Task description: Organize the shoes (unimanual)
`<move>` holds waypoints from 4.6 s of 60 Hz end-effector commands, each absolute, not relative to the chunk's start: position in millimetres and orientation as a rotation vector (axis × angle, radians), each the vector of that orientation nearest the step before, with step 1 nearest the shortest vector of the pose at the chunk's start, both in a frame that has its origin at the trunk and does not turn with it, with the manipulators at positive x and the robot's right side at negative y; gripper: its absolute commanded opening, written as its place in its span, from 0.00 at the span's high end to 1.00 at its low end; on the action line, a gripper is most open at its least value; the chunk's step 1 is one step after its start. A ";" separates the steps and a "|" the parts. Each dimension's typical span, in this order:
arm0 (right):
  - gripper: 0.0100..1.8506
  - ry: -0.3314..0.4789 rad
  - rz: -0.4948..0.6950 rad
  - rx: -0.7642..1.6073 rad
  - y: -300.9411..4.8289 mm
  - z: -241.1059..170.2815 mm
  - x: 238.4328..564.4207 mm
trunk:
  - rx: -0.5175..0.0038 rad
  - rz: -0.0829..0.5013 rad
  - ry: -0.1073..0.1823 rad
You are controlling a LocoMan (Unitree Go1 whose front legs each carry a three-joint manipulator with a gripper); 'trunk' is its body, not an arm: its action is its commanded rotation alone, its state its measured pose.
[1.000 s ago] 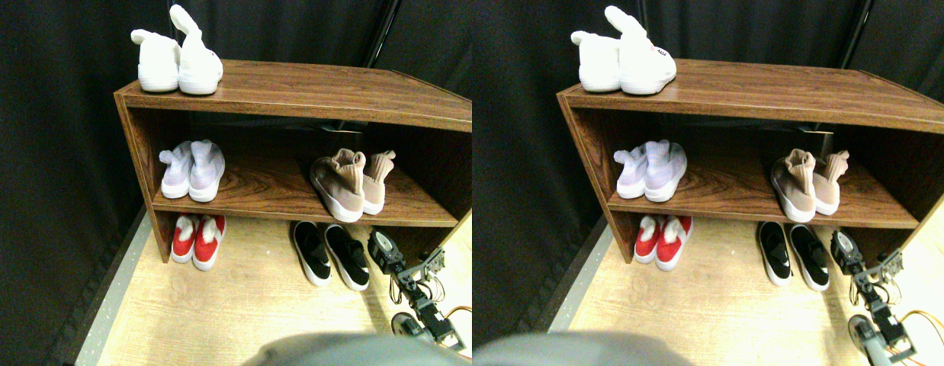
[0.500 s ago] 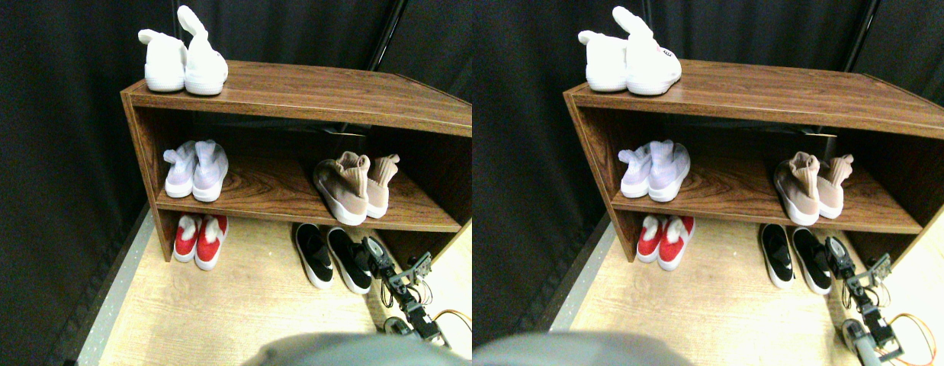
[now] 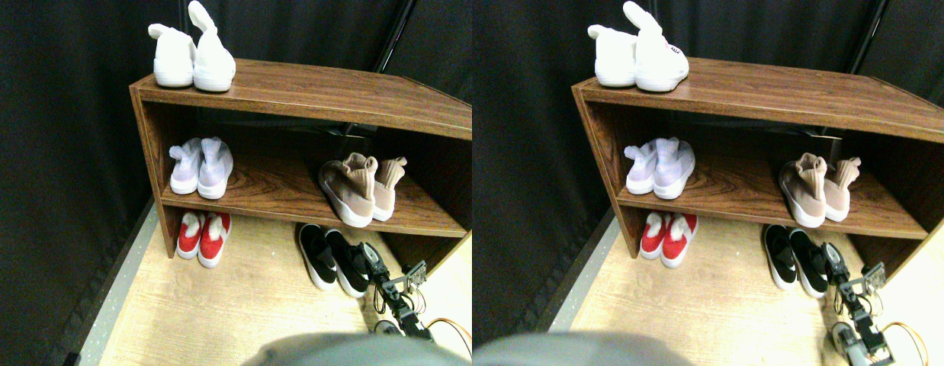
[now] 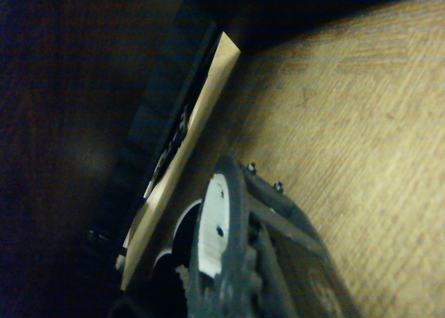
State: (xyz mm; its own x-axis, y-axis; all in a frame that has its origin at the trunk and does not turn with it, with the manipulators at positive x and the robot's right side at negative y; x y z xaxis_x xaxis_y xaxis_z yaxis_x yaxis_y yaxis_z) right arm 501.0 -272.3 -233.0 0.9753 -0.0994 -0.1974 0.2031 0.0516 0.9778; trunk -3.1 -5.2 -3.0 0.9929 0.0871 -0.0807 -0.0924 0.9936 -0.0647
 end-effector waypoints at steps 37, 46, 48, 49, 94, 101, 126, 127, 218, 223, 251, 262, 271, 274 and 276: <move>0.97 0.017 -0.167 1.384 -276.0 -223.6 505.6 | -0.082 0.094 0.094; 0.97 -0.021 -0.172 1.316 -293.5 -209.8 504.6 | -0.073 0.078 0.086; 0.97 -0.037 -0.182 1.307 -294.2 -204.4 501.4 | -0.070 0.074 0.085; 0.97 -0.041 -0.182 1.301 -295.3 -201.5 499.8 | -0.069 0.071 0.084; 0.97 -0.030 0.071 1.295 -279.6 -137.3 409.5 | -0.056 0.029 0.021; 0.97 -0.034 0.113 1.284 -275.1 -126.9 398.8 | -0.054 0.025 0.005; 0.97 -0.040 0.243 1.279 -253.7 -101.0 380.5 | -0.051 0.024 -0.029; 0.97 -0.041 0.243 1.279 -253.2 -100.8 380.6 | -0.053 0.026 -0.033; 0.97 -0.041 0.265 1.272 -238.5 -100.8 398.3 | -0.073 0.037 0.005; 0.97 -0.039 0.262 1.273 -238.7 -100.8 399.0 | -0.070 0.034 0.008; 0.97 -0.036 0.290 1.283 -236.3 -94.5 389.2 | -0.067 0.023 0.013; 0.97 -0.044 0.285 1.288 -236.1 -92.9 385.1 | -0.066 0.020 0.013; 0.97 -0.049 0.283 1.279 -235.6 -92.2 383.7 | -0.064 0.020 0.012; 0.97 -0.051 0.278 1.279 -234.9 -92.3 382.8 | -0.062 0.015 0.012; 0.97 -0.050 0.277 1.280 -234.4 -92.3 382.2 | -0.062 0.015 0.012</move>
State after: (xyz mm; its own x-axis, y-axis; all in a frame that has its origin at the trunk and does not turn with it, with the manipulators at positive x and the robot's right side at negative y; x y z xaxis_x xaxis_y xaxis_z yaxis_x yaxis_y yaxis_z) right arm 384.0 -238.4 -99.9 0.9741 0.1695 0.1498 -0.1903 0.2565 0.9476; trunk -2.8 -5.1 -3.7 0.9999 0.0124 0.0047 -0.0122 0.9990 -0.0430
